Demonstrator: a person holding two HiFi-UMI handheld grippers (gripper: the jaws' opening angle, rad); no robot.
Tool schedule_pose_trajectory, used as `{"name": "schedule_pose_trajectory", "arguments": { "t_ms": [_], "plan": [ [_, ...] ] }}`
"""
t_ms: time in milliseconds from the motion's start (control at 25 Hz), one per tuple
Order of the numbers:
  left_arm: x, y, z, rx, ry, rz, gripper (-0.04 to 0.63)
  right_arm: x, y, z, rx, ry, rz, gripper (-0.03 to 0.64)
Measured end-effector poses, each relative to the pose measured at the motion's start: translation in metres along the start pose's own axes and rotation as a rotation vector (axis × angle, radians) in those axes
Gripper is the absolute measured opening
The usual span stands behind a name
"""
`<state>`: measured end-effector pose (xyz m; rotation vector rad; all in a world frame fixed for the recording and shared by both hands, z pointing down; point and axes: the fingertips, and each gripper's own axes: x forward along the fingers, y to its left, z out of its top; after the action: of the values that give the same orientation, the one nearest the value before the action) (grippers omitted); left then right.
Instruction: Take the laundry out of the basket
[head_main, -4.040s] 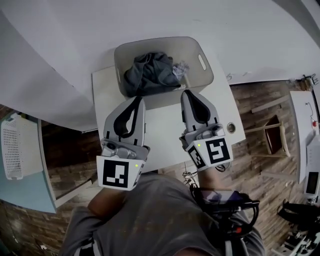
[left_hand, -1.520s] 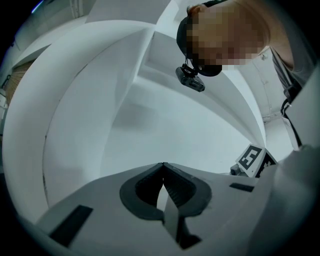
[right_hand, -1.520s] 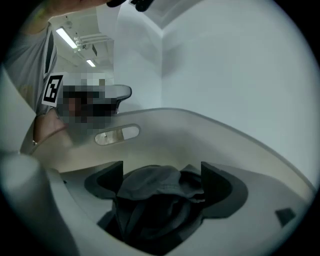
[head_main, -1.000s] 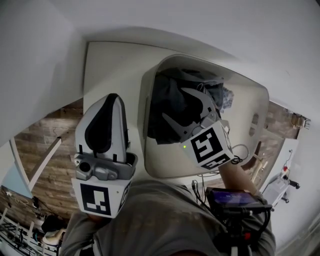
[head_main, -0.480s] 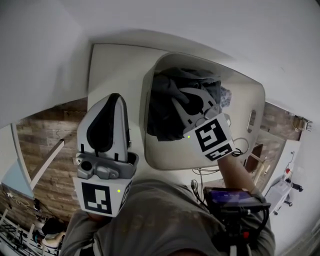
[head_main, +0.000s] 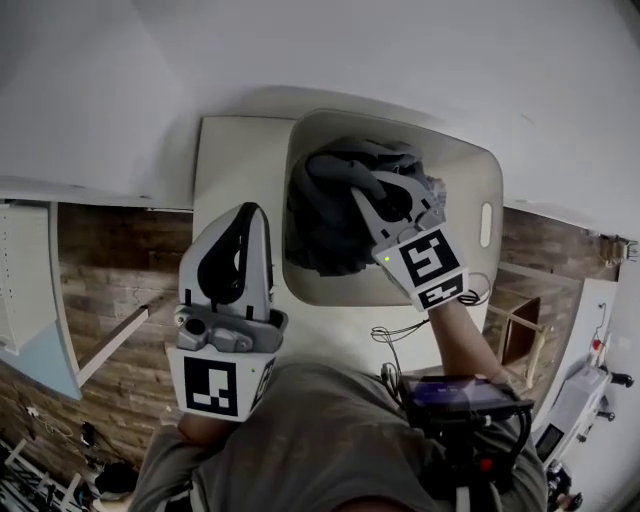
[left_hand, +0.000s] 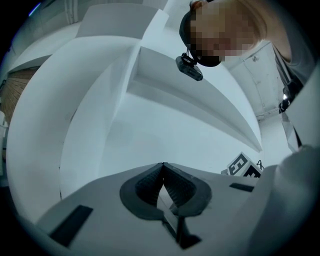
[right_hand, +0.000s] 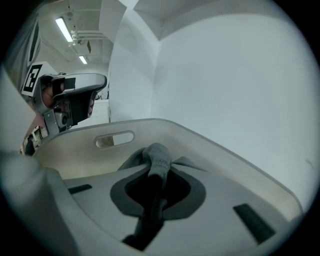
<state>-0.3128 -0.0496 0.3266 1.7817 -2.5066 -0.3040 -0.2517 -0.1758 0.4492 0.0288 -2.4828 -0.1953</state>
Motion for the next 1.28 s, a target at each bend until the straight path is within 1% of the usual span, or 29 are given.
{"name": "schedule_pose_trajectory", "arguments": {
  "t_ms": [160, 240, 440, 480, 560, 600, 760, 1000, 1280],
  "plan": [
    [-0.008, -0.022, 0.009, 0.024, -0.007, -0.038, 0.008, -0.022, -0.008, 0.009, 0.048, -0.083, -0.065, 0.034],
    [-0.016, -0.035, 0.016, 0.049, -0.016, -0.054, 0.008, -0.035, -0.009, 0.017, 0.048, -0.119, -0.09, 0.032],
    [-0.03, -0.073, 0.048, 0.103, -0.103, -0.106, 0.008, -0.072, -0.023, 0.051, 0.034, -0.231, -0.151, 0.032],
    [-0.033, -0.079, 0.05, 0.107, -0.098, -0.114, 0.008, -0.08, -0.025, 0.058, 0.038, -0.254, -0.161, 0.032],
    [-0.039, -0.086, 0.047, 0.106, -0.057, -0.118, 0.008, -0.095, -0.028, 0.071, 0.044, -0.294, -0.178, 0.032],
    [-0.042, -0.089, 0.048, 0.107, -0.051, -0.118, 0.008, -0.102, -0.029, 0.077, 0.043, -0.31, -0.186, 0.032],
    [-0.056, -0.1, 0.065, 0.121, -0.089, -0.121, 0.008, -0.133, -0.028, 0.097, 0.039, -0.36, -0.219, 0.032],
    [-0.074, -0.114, 0.084, 0.158, -0.131, -0.145, 0.008, -0.187, -0.03, 0.132, 0.019, -0.484, -0.296, 0.032],
    [-0.09, -0.133, 0.096, 0.171, -0.179, -0.193, 0.008, -0.249, -0.022, 0.154, -0.007, -0.568, -0.372, 0.032]
  ]
}}
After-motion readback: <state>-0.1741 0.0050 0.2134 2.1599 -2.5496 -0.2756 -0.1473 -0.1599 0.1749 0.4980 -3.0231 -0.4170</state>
